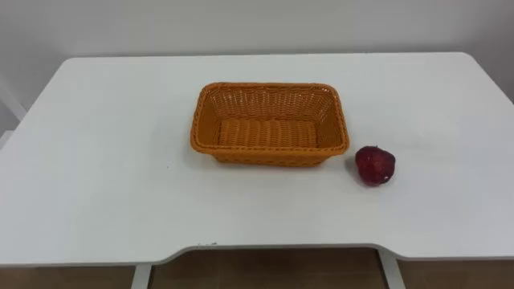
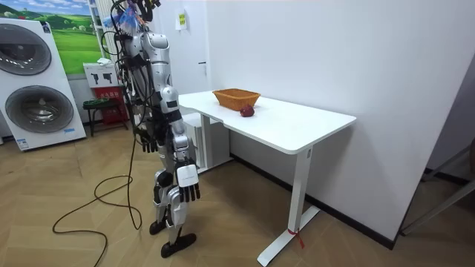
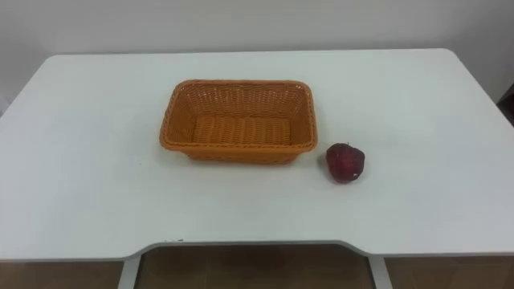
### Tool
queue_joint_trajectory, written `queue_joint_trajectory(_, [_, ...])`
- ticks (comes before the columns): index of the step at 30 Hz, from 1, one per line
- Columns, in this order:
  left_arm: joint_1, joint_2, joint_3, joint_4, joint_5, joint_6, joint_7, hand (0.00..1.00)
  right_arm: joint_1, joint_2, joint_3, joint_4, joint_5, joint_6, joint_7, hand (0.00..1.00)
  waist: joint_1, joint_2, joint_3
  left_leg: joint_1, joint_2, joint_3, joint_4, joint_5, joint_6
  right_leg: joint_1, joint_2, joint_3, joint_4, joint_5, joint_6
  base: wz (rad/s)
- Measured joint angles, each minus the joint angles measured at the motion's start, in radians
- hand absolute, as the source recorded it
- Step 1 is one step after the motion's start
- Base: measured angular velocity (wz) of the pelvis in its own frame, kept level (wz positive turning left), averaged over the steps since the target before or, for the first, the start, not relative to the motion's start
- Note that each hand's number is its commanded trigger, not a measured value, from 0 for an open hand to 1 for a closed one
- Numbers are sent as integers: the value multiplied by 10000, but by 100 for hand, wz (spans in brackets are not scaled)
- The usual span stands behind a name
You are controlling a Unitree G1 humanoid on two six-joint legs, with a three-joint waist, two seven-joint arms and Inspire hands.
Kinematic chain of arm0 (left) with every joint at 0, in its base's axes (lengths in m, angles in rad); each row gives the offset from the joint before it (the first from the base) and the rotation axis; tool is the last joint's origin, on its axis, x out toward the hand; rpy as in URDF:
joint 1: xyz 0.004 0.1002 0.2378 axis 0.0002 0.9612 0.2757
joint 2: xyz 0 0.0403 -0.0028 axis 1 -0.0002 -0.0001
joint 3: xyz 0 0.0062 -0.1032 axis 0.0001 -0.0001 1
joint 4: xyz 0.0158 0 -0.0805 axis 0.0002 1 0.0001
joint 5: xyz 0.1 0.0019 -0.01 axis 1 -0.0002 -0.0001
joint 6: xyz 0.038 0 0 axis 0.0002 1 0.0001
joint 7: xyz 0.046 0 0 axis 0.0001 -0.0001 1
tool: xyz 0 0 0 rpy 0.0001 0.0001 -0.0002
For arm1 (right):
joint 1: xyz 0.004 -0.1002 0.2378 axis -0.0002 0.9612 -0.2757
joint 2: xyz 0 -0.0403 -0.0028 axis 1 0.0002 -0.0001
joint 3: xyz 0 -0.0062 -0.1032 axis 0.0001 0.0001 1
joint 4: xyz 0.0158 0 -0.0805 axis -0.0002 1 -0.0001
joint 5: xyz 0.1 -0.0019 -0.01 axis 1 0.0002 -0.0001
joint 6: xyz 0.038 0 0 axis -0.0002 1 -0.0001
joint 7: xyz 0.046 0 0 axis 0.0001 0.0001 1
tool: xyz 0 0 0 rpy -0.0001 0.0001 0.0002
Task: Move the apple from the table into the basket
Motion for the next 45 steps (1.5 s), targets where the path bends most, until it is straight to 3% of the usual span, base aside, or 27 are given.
queue_joint_trajectory(9, [1, -12, -53, 19, -164, -6, 23, 0, -113, 2, -3, 109, 567, -22, -107, 0, 73, -18, -4, 3, 16, 55, 7, 0, 0, -19, 3, 8, 29, 0, 0, 0])
queue_joint_trajectory(15, [33, -23, 134, 16, -676, -173, 89, 0, -151, 102, -996, -159, 5026, -225, -491, 0, 4, -58, 2, -20, 12, 57, 23, -2, 3, -2, 11, 17, 13, 0, -1, 0])
queue_joint_trajectory(18, [161, -24, 498, 3, -988, -398, 145, 0, -121, 97, -2424, -774, 7666, -360, -927, 0, -95, -67, 0, -19, -1, 54, 31, -3, 3, -4, 11, 0, 27, 0, 0, 0])
queue_joint_trajectory(21, [397, 27, 840, -247, -1000, -688, 293, 0, -146, 94, -3691, -1906, 9755, -892, -1486, 0, -336, -73, -5, -30, 0, 67, 44, -2, 3, -13, 5, 0, 16, -1, 0, 0])
queue_joint_trajectory(24, [465, 174, 947, -433, -965, -850, 401, 0, -147, 86, -4213, -3183, 10400, -1425, -2117, 0, -354, -71, -19, -26, 0, 86, 47, -2, 4, -16, -1, 7, -16, -5, 5, 0])
queue_joint_trajectory(27, [526, 261, 990, -593, -941, -1103, 602, 0, -167, 90, -4564, -4101, 10384, -1863, -2736, 0, -359, -70, -21, -26, -3, 109, 44, -3, 4, -20, 2, 8, 3, -5, 5, -1])
queue_joint_trajectory(30, [627, 318, 1021, -635, -960, -1377, 807, 0, -124, 103, -4850, -5814, 10216, -2473, -4135, 0, -374, -57, -53, -27, -19, 114, 32, -3, 4, -24, 1, 10, 42, -6, 10, 0])
queue_joint_trajectory(33, [623, 318, 1037, -601, -927, -1470, 989, 0, -130, 105, -5001, -7272, 9401, -2818, -5255, 0, -393, -24, -59, -58, -27, 115, 41, -1, 6, -101, -8, 5, 179, -49, 34, 0])
queue_joint_trajectory(38, [639, 298, 891, -543, -764, -1746, 1050, 0, -130, 80, -4473, -9917, 5250, -3404, -7611, 0, -224, -22, -62, -285, -19, 144, 91, 1, 8, -376, -3, 50, 329, -59, 28, -1])
queue_joint_trajectory(42, [648, 301, 847, -488, -667, -1745, 1062, 0, -137, 66, -4206, -11314, 3016, -3631, -8589, 0, -9, 36, -58, -451, -18, 157, 62, 13, 23, -567, 5, 93, 334, -54, 25, -3])
queue_joint_trajectory(45, [657, 323, 822, -486, -651, -1745, 1080, 0, -131, -55, -3502, -11839, 1510, -3897, -8869, 0, 76, 42, -64, -462, -9, 149, 66, 14, 22, -573, 17, 89, 320, -53, 24, 0])
